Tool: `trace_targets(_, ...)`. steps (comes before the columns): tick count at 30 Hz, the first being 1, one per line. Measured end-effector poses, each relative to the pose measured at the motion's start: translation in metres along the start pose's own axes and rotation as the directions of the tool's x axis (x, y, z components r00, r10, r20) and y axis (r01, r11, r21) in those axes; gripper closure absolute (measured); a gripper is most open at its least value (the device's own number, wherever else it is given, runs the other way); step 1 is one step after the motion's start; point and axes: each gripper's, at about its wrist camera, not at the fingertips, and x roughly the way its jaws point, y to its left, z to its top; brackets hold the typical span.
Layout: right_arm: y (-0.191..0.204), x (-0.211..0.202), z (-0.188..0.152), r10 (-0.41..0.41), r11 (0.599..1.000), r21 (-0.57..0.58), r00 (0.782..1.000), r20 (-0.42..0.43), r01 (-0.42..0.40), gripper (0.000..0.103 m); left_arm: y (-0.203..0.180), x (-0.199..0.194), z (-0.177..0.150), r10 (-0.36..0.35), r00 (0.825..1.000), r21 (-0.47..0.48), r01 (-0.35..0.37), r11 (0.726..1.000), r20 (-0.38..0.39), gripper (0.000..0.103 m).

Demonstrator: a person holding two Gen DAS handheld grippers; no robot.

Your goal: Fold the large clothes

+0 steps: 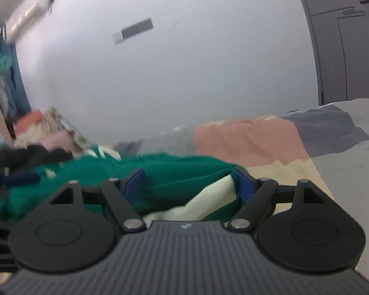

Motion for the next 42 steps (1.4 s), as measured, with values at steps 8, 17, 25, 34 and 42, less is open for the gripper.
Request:
trace_targets(8, -0.002, 0.010, -0.001, 0.000, 0.998, -0.069, 1.000, -0.032, -0.002, 0.074, -0.003, 0.034, 0.003, 0.003, 0.997, -0.039, -0.006, 0.999, -0.075, 0.088)
trace_targets(17, -0.007, -0.036, 0.016, 0.053, 0.998, 0.019, 0.989, 0.137, -0.056, 0.085, 0.033, -0.070, 0.001, 0.101, 0.994, -0.193, -0.089, 0.977, 0.048, 0.094)
trace_targets(25, 0.007, -0.072, 0.022, 0.067, 0.998, 0.002, 0.976, 0.205, -0.069, 0.094, 0.082, -0.162, -0.044, 0.227, 0.973, -0.401, -0.196, 0.895, 0.031, 0.095)
trace_targets(34, -0.002, -0.077, 0.008, -0.100, 0.994, -0.036, 0.990, 0.096, 0.104, 0.095, 0.155, -0.217, -0.166, 0.356, 0.921, -0.706, -0.358, 0.611, -0.159, 0.096)
trace_targets(42, -0.039, -0.039, -0.008, -0.328, 0.941, 0.048, 0.938, -0.116, 0.335, 0.094, 0.198, -0.208, -0.241, 0.318, 0.871, -0.824, -0.470, 0.317, -0.374, 0.096)
